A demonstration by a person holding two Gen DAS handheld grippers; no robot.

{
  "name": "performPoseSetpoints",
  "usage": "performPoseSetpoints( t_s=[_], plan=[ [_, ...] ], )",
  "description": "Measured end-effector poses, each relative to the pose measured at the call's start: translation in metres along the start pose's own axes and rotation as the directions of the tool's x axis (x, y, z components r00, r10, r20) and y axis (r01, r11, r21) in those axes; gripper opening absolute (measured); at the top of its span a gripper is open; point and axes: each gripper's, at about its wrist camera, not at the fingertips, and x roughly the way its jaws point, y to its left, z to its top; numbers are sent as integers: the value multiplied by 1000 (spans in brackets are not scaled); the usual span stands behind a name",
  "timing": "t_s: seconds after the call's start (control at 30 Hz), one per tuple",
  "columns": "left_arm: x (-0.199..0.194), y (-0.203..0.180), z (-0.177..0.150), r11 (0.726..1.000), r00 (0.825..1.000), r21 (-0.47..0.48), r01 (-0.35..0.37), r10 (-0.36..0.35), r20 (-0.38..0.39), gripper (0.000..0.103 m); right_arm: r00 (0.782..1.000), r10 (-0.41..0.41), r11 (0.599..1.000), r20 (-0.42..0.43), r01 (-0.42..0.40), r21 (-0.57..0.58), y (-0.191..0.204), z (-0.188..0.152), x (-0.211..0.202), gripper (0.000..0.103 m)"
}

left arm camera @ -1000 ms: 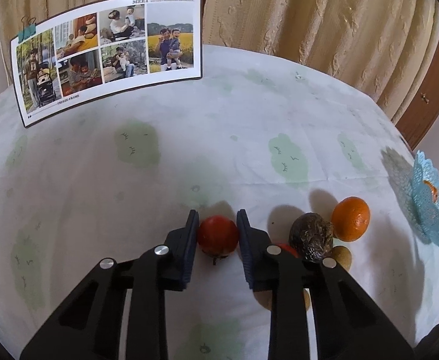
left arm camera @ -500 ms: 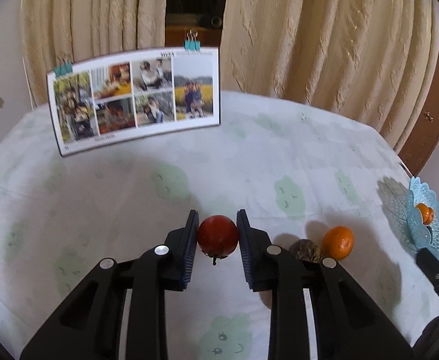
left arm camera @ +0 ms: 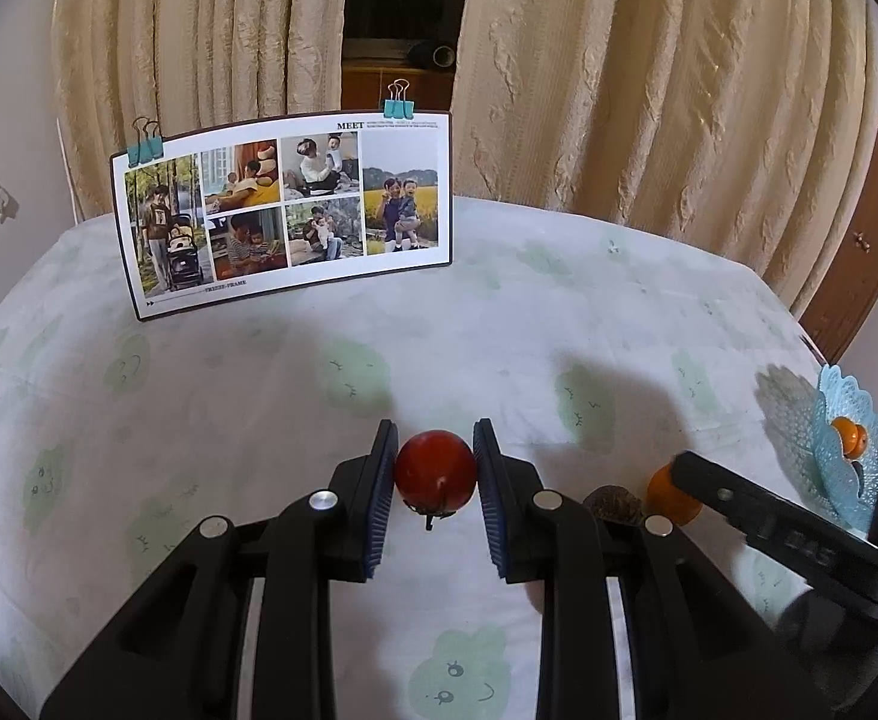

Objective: Organize fruits
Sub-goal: 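Grasp a mandarin with the right gripper and lift it while the left gripper holds the tomato, then drop the mandarin into the blue basket with the right gripper while the left gripper holds the tomato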

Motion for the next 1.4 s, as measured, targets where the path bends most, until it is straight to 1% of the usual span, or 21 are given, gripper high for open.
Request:
performPoseSetpoints(
  t_s=[0.13, 0.23, 0.33, 0.47, 0.63, 0.83, 0.93, 1.03, 1.13, 1.23, 1.27, 1.4],
  plan=[
    [0, -1, -1, 1000, 1000, 1, 2, -2, -3, 26, 999, -29, 1000, -17, 29, -3, 1, 1, 10, 50],
    [1, -2, -1, 1000, 1000, 3, 4, -4, -9, 26, 998, -46, 999, -38, 45, -11, 1, -2, 18, 46],
    [2, -2, -2, 1000, 1000, 5, 3, -3, -12, 26, 998, -61, 998, -31, 60, -29, 2, -4, 18, 41],
    [2, -2, -2, 1000, 1000, 5, 3, -3, -13, 26, 998, -60, 998, -25, 59, -23, -1, -5, 14, 41],
    [3, -3, -4, 1000, 1000, 10, 6, -6, -11, 26, 998, -59, 998, 27, 59, -14, -3, -6, -4, 41],
    [2, -8, -5, 1000, 1000, 23, 14, -13, -10, 26, 988, -88, 996, 126, 89, -2, -13, -6, -40, 41],
    [1, -13, -6, 999, 1000, 34, 18, -18, -7, 26, 976, -117, 993, 182, 117, 7, -22, -7, -60, 41],
    [1, -17, -8, 999, 1000, 45, 22, -21, -7, 26, 960, -149, 989, 239, 148, 23, -32, -9, -83, 41],
    [1, -21, -8, 998, 1000, 56, 22, -21, -7, 26, 936, -188, 982, 296, 184, 41, -44, -10, -105, 41],
    [0, -24, -8, 998, 1000, 63, 20, -20, -4, 26, 908, -237, 971, 345, 231, 58, -57, -12, -127, 41],
    [0, -25, -8, 998, 1000, 65, 19, -18, -3, 26, 894, -264, 964, 363, 255, 72, -64, -14, -136, 41],
    [-1, -29, -9, 997, 1000, 77, 16, -16, -3, 26, 862, -319, 948, 395, 293, 126, -89, -18, -159, 41]
  ],
)
